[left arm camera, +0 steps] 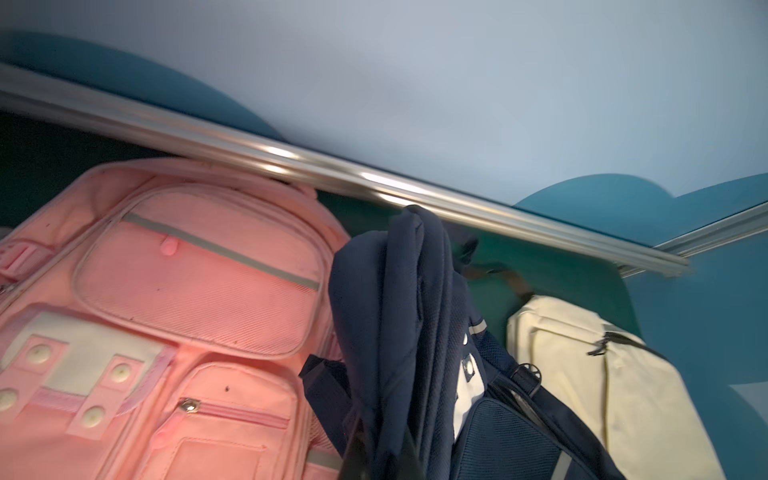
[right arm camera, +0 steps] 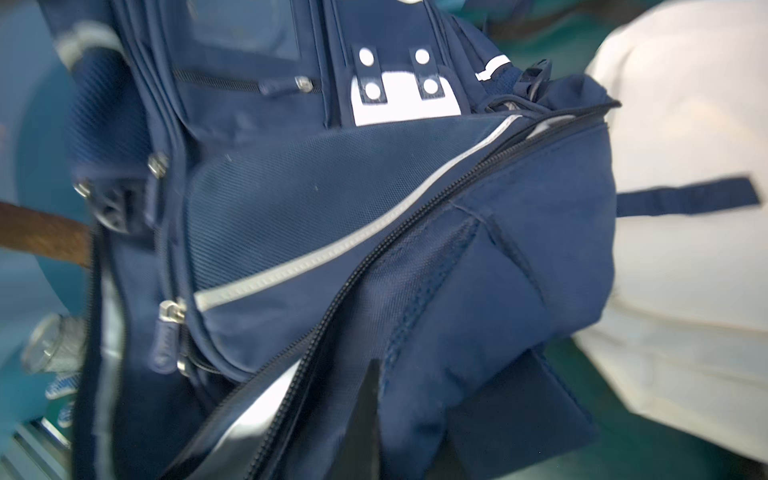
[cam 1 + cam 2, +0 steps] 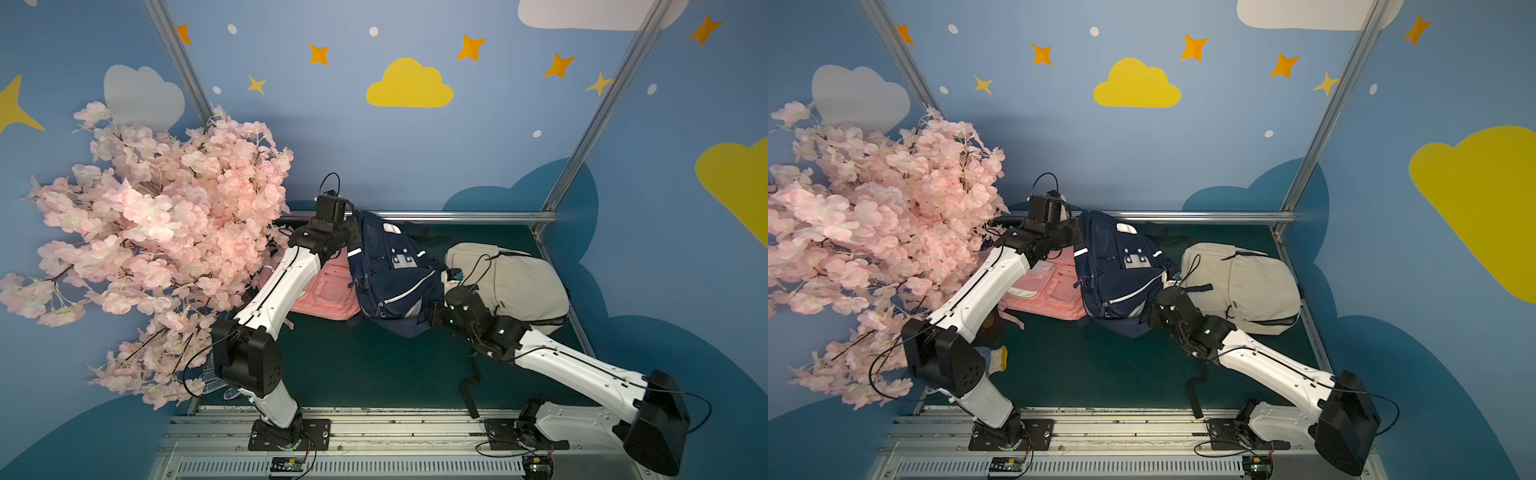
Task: Zip up the backpack
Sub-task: Place the backpack on the backpack.
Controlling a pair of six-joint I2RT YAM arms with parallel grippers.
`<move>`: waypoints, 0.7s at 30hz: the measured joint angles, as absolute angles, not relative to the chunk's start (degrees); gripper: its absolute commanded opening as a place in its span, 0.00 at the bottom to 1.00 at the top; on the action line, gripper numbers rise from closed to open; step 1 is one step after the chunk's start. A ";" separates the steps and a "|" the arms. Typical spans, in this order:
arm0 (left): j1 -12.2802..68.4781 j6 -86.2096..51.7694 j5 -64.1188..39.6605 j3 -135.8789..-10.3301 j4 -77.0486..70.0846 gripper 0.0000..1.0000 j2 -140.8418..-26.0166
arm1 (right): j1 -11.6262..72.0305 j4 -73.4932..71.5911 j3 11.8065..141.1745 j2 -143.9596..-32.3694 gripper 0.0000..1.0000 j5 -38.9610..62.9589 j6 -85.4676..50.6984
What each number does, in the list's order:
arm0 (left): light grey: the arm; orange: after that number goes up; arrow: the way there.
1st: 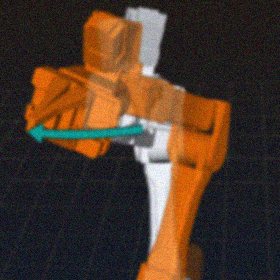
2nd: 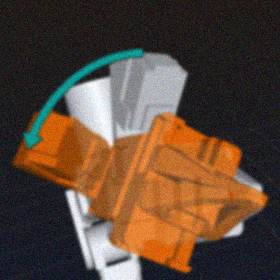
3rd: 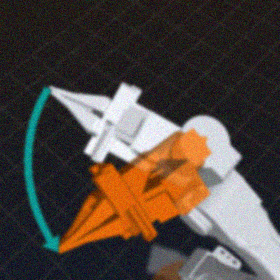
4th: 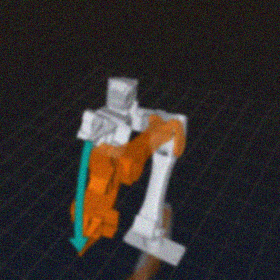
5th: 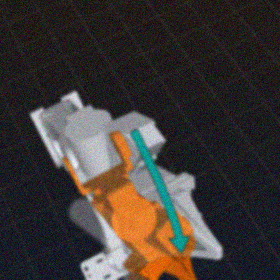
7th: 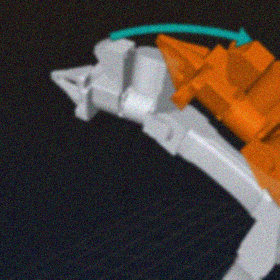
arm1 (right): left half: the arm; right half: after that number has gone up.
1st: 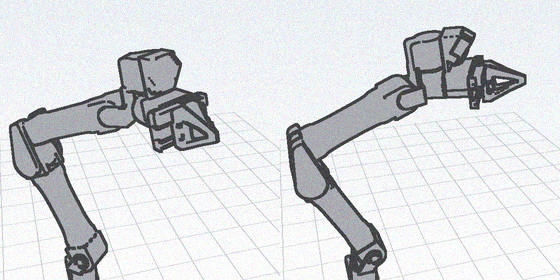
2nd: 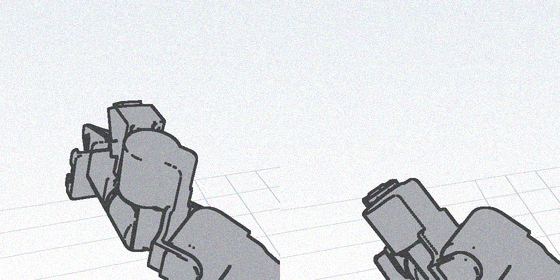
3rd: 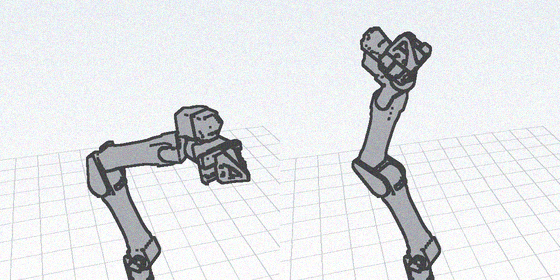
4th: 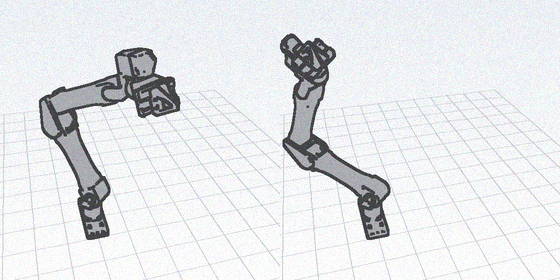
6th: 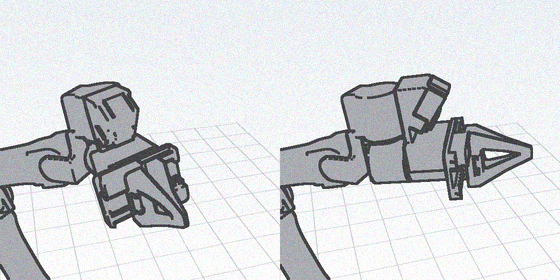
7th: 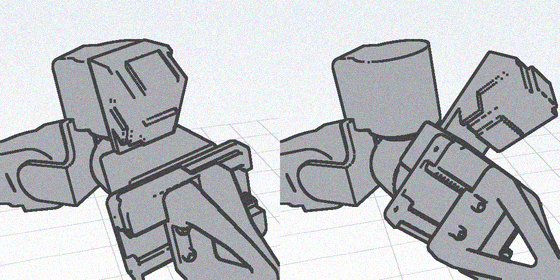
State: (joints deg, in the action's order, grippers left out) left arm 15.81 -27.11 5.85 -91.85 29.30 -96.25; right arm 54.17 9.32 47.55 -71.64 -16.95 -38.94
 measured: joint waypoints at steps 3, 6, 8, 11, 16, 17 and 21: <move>13.02 -27.49 5.96 -88.20 29.08 0.21 -97.84 | 57.45 5.67 44.29 -76.31 0.02 -17.23 -41.89; 10.61 -29.08 6.33 -85.01 28.67 0.48 -99.59 | 58.43 3.99 42.78 -79.15 0.37 -16.27 -45.41; 9.96 -30.63 6.98 -82.41 28.60 0.60 -99.77 | 58.92 4.58 42.61 -79.94 0.54 -14.61 -46.50; 9.98 -32.27 7.97 -77.91 28.51 0.75 -98.98 | 59.40 7.38 42.98 -79.57 0.67 -13.41 -48.18; 12.38 -34.37 9.21 -66.83 28.97 0.82 -90.24 | 59.18 16.47 44.64 -75.77 0.76 -16.86 -48.82; 13.39 -34.87 9.34 -64.42 28.93 0.83 -87.29 | 58.72 18.11 44.73 -74.46 0.76 -18.06 -48.53; 17.98 -36.97 9.69 -57.74 27.77 0.81 -78.17 | 54.68 21.85 44.80 -70.81 0.77 -21.02 -46.57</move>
State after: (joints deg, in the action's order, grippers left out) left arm 17.98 -36.97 9.69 -57.74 27.77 -78.17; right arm 54.68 21.85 44.80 -70.81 -21.02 -46.57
